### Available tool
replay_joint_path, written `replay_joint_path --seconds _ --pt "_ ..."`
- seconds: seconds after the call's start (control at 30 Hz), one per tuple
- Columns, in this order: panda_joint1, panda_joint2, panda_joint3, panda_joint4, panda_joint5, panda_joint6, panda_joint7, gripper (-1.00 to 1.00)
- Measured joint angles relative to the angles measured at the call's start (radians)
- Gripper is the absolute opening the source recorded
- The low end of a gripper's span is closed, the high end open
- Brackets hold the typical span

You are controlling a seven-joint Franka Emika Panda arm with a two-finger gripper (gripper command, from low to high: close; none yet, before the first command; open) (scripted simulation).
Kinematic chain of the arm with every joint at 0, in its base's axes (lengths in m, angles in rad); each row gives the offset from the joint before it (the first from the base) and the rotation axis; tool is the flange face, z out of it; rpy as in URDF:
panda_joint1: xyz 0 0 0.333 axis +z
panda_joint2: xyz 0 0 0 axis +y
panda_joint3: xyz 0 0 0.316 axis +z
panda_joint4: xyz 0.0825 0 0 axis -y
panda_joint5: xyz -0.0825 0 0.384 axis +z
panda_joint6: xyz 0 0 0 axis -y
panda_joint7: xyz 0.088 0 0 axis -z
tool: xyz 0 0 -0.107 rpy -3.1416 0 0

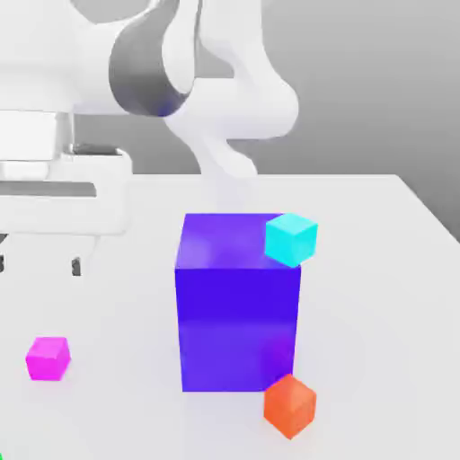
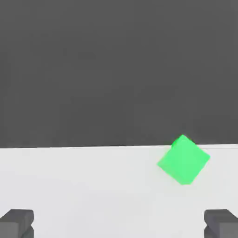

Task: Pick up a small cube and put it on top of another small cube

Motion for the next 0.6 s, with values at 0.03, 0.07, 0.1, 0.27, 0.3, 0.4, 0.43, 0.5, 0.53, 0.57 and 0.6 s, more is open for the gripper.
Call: replay_joint_path --seconds 0.03,0.07,0.1,0.27,0.3,0.4,0.43,0.5,0.53,0.57,0.6 --pt "-0.013 0.038 -0.011 -0.011 0.019 0.016 -0.039 0.00" --pt "-0.032 0.077 -0.016 -0.021 0.039 0.033 -0.078 0.00" --pt "-0.050 0.115 -0.019 -0.032 0.057 0.049 -0.115 0.00" --pt "-0.151 0.303 0.028 -0.054 0.173 0.145 -0.288 0.00" --pt "-0.179 0.340 0.060 -0.046 0.209 0.170 -0.318 0.00" --pt "-0.262 0.443 0.163 -0.020 0.311 0.244 -0.398 -1.00" --pt "-0.262 0.443 0.163 -0.020 0.311 0.244 -0.398 -1.00" --pt "-0.262 0.443 0.163 -0.020 0.311 0.244 -0.398 -1.00" --pt "-0.262 0.443 0.163 -0.020 0.310 0.243 -0.398 -1.00" --pt "-0.262 0.443 0.163 -0.020 0.310 0.242 -0.397 -1.00" --pt "-0.277 0.458 0.181 -0.016 0.324 0.254 -0.409 -1.00"
